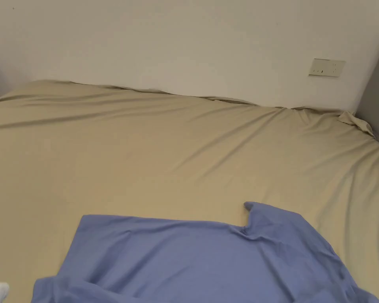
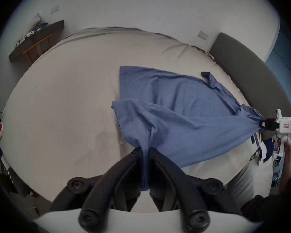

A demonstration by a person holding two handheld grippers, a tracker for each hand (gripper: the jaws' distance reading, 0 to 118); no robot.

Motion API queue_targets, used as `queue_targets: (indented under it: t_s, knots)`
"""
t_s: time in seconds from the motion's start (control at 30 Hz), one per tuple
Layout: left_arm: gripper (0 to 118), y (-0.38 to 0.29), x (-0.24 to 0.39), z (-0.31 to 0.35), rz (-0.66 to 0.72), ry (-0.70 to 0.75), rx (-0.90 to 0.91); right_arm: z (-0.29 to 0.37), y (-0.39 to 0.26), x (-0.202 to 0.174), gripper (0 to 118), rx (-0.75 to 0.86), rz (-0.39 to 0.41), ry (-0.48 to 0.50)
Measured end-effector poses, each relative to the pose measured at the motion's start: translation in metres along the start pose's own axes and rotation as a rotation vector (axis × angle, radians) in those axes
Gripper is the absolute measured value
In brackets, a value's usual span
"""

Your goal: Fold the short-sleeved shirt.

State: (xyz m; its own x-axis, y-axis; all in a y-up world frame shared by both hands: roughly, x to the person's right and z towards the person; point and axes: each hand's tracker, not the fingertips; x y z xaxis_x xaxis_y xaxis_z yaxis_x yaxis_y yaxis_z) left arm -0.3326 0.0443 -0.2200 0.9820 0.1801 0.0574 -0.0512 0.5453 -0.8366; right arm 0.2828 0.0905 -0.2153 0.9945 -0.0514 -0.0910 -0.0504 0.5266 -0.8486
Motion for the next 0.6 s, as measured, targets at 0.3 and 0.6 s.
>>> queue_targets:
  t_s: [0.3, 0.6]
  knots:
    - [6, -0.071, -0.016, -0.014, 0.085, 0.001, -0.080, -0.026, -0.070, 0.006, 6, -0.106, -0.044, 0.017]
    - [87, -0.070, -0.038, -0.004, 0.199, 0.001, -0.086, -0.028, -0.064, 0.019, 87, -0.011, -0.025, -0.062]
